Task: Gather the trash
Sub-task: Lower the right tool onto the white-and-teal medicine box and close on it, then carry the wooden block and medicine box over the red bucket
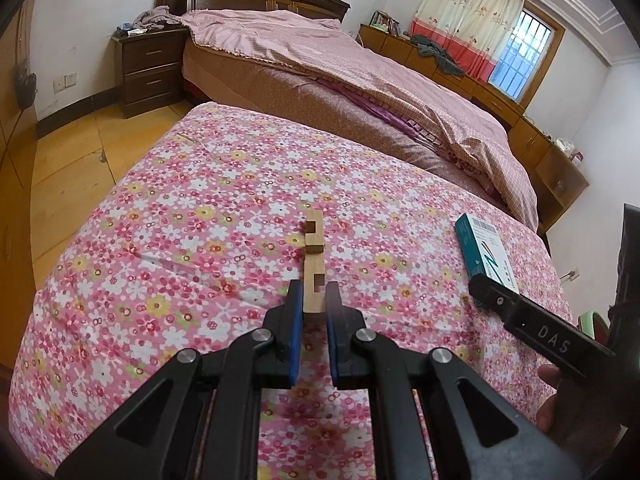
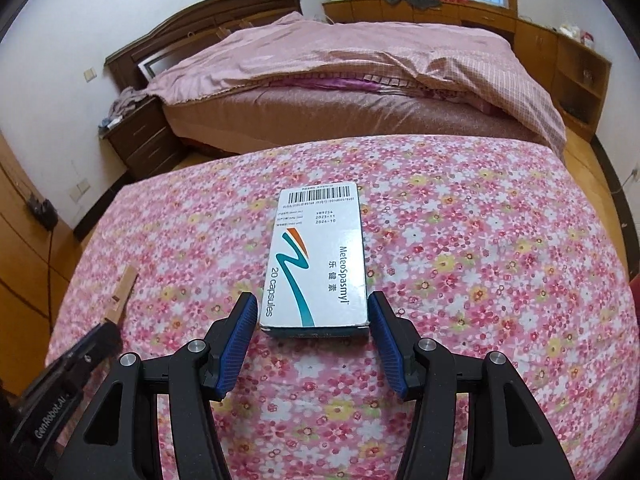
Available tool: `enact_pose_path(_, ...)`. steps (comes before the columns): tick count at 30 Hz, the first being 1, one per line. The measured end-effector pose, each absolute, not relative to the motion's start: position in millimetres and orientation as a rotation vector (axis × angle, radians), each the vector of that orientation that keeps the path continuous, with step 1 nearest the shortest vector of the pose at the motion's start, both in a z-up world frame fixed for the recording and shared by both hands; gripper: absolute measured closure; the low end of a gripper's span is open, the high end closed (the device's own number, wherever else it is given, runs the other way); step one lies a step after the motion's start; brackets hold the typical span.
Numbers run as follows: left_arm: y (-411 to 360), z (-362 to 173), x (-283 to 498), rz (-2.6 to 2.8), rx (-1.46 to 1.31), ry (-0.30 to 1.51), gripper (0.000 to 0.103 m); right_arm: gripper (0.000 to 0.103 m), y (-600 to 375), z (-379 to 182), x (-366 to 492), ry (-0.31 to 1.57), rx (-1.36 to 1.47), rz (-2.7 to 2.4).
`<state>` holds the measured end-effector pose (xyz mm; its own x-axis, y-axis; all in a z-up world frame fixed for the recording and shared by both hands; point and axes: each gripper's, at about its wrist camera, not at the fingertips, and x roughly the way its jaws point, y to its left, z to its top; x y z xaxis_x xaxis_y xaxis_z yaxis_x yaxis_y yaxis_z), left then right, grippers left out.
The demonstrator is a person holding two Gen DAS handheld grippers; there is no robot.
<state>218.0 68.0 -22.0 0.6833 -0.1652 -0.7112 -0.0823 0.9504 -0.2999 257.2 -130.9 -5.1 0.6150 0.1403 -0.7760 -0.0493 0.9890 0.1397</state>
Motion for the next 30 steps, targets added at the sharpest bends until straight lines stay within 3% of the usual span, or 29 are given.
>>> enact_pose_path(14,64,-16,216,-0.053,-0.311,0.808,0.094,0.051,-147,25,215,0.848,0.11,0.159)
enact_pose_path(30,48,-2,208,-0.083,-0.272,0.767,0.094,0.051,-238,70,117,0.74,0.25,0.037)
